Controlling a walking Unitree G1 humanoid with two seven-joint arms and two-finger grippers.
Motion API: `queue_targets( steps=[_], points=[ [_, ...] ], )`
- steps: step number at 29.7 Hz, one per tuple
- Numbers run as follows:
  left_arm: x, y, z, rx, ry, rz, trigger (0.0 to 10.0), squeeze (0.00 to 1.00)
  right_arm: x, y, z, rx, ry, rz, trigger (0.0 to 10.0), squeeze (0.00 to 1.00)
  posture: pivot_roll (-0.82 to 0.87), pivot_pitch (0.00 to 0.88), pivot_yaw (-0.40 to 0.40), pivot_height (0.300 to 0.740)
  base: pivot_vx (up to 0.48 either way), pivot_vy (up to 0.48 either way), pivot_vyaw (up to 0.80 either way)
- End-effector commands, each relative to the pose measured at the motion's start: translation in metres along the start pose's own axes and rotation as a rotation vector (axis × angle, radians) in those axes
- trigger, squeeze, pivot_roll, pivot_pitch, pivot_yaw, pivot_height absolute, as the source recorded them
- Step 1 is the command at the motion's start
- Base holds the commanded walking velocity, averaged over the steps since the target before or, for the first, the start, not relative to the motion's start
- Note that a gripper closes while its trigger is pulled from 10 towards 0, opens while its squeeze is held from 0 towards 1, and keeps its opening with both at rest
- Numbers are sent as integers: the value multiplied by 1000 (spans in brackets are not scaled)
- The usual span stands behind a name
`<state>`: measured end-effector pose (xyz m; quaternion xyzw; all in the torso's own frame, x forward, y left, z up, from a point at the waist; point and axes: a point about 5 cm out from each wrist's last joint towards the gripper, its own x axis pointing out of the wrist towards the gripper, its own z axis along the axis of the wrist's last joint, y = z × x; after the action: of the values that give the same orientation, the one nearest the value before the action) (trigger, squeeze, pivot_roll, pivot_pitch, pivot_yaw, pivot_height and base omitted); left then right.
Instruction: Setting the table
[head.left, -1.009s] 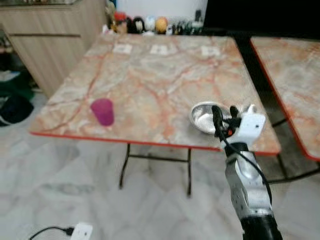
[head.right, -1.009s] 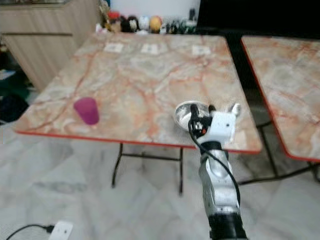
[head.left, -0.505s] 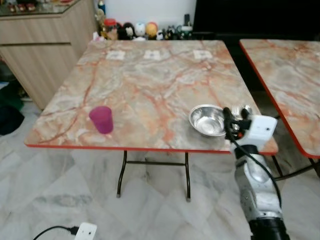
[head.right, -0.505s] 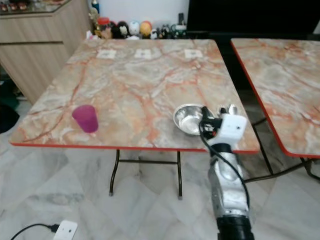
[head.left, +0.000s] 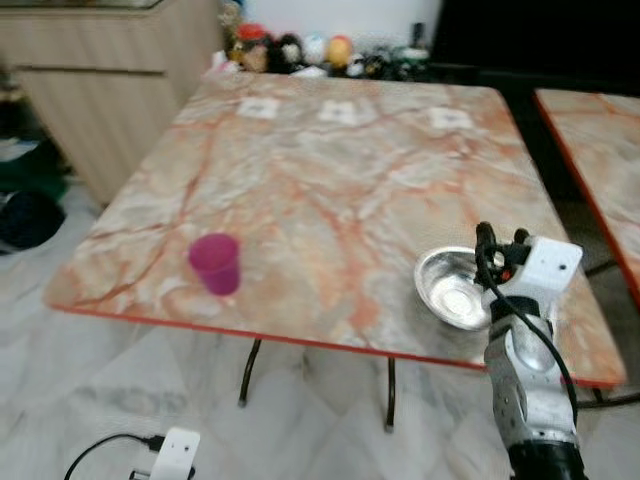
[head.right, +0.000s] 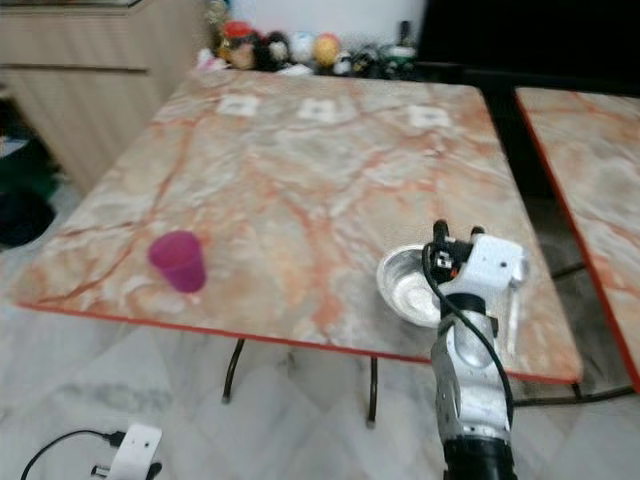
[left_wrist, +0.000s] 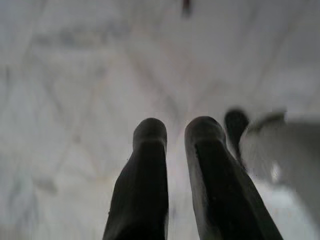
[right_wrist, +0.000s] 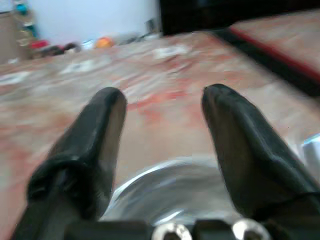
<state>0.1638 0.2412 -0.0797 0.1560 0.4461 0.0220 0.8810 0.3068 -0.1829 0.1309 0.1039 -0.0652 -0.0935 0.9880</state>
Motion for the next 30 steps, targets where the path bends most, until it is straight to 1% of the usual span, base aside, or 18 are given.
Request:
queue_targets(
  steps=[1,4,5,6,7,8,9,11,13,14,16,17,18,20,21,22,25,30],
  points=[
    [-2,2,-8,1,29,9,10000,0,-5,-15,3,5,8,-64,10000,1000,-46,87,19,740,0,0,0],
    [-2,2,-8,4,29,10,10000,0,-11,-23,7,17,6,-105,10000,1000,-47,89,19,740,0,0,0],
    [-2,2,-8,4,29,10,10000,0,-14,-27,10,26,3,-126,10000,894,-48,88,18,740,0,0,0],
    [-2,2,-8,4,29,10,10000,0,-14,-27,10,26,3,-126,10000,894,-48,88,18,740,0,0,0],
    [-2,2,-8,6,28,9,10000,0,-16,-34,13,32,5,-158,10000,188,-47,87,18,740,0,0,0],
    [-2,2,-8,6,27,10,10000,0,-18,-44,16,44,0,-210,10000,0,-51,88,18,740,0,0,0],
    [-2,2,-8,6,27,10,10000,0,-18,-44,16,44,0,-210,10000,0,-51,88,18,740,0,0,0],
    [-2,3,-7,8,26,11,10000,0,-20,-61,23,78,0,-299,10000,0,-56,87,19,740,0,0,0],
    [-1,3,-7,10,24,12,10000,0,-20,-68,25,104,7,-321,10000,0,-58,88,19,740,0,0,0],
    [-1,3,-7,11,24,11,10000,0,-19,-69,25,106,14,-320,10000,0,-58,88,19,740,0,0,0],
    [-1,3,-6,12,23,11,10000,0,-16,-70,19,112,83,-276,10000,0,-59,87,19,740,0,0,0],
    [-1,3,-5,11,22,12,10000,0,-13,-72,17,145,117,-249,10000,0,-55,85,19,740,0,0,0],
    [-1,3,-5,11,22,12,10000,0,-11,-74,16,149,144,-235,10000,0,-55,87,18,740,0,0,0],
    [-1,3,-5,9,21,14,10000,0,-9,-78,16,152,170,-227,10000,0,-58,86,16,740,0,0,0],
    [-1,3,-5,7,21,15,10000,0,-7,-81,16,176,187,-222,10000,0,-58,84,16,740,0,0,0],
    [-1,3,-5,7,21,15,10000,0,-7,-81,16,183,191,-220,10000,0,-58,84,16,740,0,0,0],
    [-1,4,-5,7,22,18,10000,0,-7,-84,9,169,265,-192,10000,0,-53,84,16,740,0,0,0],
    [-1,5,-5,7,20,20,10000,0,-9,-76,3,173,313,-118,10000,0,-54,78,20,740,0,0,0]
  ],
)
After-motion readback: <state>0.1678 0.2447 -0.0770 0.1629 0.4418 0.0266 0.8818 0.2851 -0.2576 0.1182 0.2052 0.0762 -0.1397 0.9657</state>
